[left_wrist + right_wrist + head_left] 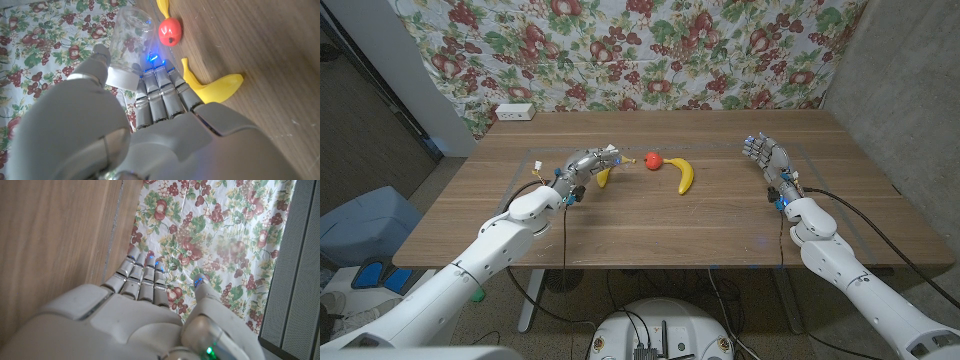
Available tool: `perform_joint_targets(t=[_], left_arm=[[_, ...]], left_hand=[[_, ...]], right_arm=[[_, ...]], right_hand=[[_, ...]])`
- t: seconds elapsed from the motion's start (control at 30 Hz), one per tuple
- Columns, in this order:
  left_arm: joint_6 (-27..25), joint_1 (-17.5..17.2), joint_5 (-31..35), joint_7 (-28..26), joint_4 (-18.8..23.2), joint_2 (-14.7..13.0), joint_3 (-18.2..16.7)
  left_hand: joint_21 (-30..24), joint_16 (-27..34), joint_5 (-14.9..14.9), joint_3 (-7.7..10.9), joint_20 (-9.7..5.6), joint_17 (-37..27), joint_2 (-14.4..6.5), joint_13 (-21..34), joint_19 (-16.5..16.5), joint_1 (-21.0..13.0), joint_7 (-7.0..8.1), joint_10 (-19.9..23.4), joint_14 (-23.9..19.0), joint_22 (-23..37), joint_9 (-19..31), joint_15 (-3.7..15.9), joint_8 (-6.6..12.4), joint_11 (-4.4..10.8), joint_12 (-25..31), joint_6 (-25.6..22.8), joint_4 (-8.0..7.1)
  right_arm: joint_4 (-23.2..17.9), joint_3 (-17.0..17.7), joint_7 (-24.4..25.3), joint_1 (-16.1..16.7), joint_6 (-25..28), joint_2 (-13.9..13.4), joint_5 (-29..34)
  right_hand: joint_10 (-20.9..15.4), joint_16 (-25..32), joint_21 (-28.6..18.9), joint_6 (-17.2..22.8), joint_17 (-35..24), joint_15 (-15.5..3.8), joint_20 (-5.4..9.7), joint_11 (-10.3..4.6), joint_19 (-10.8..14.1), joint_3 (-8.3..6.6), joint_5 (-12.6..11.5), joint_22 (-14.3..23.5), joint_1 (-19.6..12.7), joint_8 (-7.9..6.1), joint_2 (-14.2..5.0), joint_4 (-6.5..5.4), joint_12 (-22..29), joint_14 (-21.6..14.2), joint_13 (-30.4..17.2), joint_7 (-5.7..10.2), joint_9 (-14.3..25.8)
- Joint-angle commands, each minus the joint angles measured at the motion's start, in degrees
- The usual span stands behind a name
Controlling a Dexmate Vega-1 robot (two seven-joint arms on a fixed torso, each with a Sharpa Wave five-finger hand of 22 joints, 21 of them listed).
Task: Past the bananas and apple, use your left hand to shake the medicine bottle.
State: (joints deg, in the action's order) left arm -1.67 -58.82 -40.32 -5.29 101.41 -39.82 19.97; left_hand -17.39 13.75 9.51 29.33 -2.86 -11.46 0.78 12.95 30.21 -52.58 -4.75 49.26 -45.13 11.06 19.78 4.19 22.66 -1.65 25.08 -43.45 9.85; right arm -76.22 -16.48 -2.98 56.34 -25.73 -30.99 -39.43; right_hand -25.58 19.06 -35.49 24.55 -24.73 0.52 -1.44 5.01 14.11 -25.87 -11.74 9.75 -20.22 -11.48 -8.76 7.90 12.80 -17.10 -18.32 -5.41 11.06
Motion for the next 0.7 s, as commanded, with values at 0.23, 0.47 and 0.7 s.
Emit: perform_joint_targets(t=[0.23,0.47,0.7], left_arm=[[4.01,-2.30,1.10,-4.21,1.10,0.62,-1.91],[6.53,-3.41,2.67,-7.08,1.74,1.22,-3.54],[9.02,-4.97,4.33,-10.28,2.51,1.80,-5.74]], left_hand=[[-0.37,-0.23,0.35,-0.16,-0.41,-0.19,-11.02,7.78,0.02,-10.62,2.18,12.44,-0.89,0.27,0.95,9.37,1.82,10.84,0.02,-5.49,-0.13],[-0.46,-0.31,0.35,-0.24,-0.42,-0.19,-11.04,7.77,0.07,-10.68,2.31,12.40,-0.91,0.26,0.99,9.35,1.69,10.92,-0.11,-5.48,-0.17],[-0.52,-0.33,0.35,-0.34,-0.40,-0.21,-11.01,7.81,0.08,-10.73,2.31,12.43,-0.98,0.26,0.97,9.31,1.57,11.00,-0.15,-5.49,-0.18]], right_arm=[[-0.65,0.02,0.33,0.37,-0.10,-0.05,0.13],[-0.64,0.01,0.33,0.39,-0.07,-0.04,0.11],[-0.71,0.04,0.27,0.51,-0.07,-0.22,0.18]], right_hand=[[-0.32,0.40,0.18,0.43,0.07,-0.14,0.38,-0.08,0.53,-0.02,-0.30,0.18,-0.27,-0.26,-0.50,0.14,0.33,-0.24,-0.18,0.03,0.31],[-0.22,0.39,0.34,0.42,0.09,-0.13,0.38,-0.14,0.58,-0.02,-0.30,0.19,-0.28,-0.25,-0.50,0.14,0.31,-0.22,-0.19,-0.05,0.30],[-0.24,0.39,0.47,0.43,0.10,-0.09,0.37,-0.07,0.65,-0.03,-0.31,0.19,-0.29,-0.26,-0.51,0.14,0.32,-0.23,-0.17,0.01,0.30]])
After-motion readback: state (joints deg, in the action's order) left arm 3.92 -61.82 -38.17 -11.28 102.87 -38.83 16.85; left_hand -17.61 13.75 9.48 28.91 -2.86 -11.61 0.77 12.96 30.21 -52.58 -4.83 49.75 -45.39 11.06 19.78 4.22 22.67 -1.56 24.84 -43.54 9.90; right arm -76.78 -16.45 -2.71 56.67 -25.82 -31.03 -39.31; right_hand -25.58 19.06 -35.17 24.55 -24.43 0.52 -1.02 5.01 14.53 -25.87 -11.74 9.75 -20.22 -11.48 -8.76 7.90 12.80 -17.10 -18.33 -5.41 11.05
